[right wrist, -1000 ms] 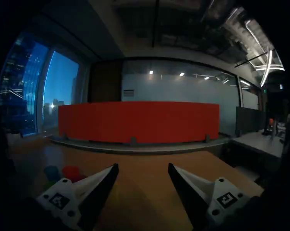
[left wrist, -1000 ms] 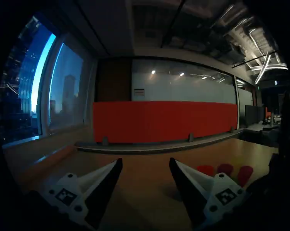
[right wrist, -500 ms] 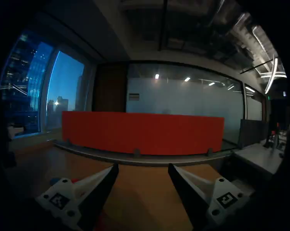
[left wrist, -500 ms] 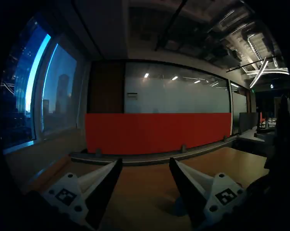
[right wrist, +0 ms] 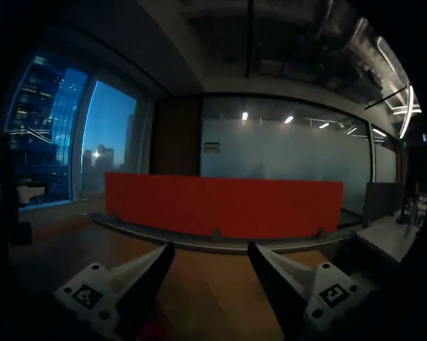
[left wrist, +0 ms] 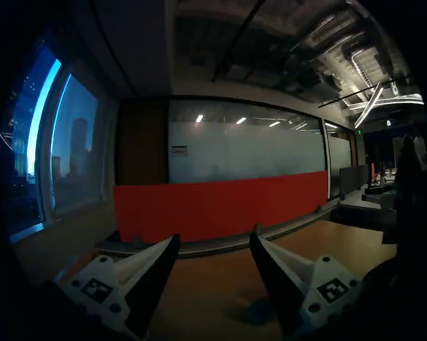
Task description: Pour water
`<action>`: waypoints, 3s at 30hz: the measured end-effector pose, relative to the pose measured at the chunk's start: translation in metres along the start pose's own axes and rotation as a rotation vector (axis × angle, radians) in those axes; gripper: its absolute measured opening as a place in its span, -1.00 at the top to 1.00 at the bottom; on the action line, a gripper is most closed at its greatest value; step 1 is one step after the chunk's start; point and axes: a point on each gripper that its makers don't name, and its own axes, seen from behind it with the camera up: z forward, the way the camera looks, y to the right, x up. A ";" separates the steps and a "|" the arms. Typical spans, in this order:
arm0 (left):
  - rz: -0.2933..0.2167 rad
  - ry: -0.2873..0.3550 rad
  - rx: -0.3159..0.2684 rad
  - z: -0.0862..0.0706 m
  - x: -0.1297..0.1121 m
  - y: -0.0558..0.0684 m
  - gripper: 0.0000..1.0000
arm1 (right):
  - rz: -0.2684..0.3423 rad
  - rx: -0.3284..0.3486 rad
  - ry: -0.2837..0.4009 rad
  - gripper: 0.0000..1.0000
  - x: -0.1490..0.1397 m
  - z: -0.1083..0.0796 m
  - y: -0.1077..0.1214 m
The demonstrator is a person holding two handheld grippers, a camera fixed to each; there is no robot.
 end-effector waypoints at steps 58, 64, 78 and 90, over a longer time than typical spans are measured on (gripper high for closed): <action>0.038 -0.166 -0.487 -0.016 -0.043 0.086 -0.79 | -0.139 0.649 -0.179 -0.98 -0.022 -0.039 -0.128; 0.044 -0.192 -0.498 -0.013 -0.061 0.090 -0.79 | -0.174 0.673 -0.221 -0.98 -0.044 -0.038 -0.135; 0.049 -0.263 -0.505 -0.005 -0.110 0.094 -0.79 | -0.200 0.724 -0.284 -0.98 -0.081 -0.039 -0.144; 0.074 -0.328 -0.519 -0.003 -0.154 0.102 -0.79 | -0.225 0.736 -0.336 -0.98 -0.116 -0.034 -0.146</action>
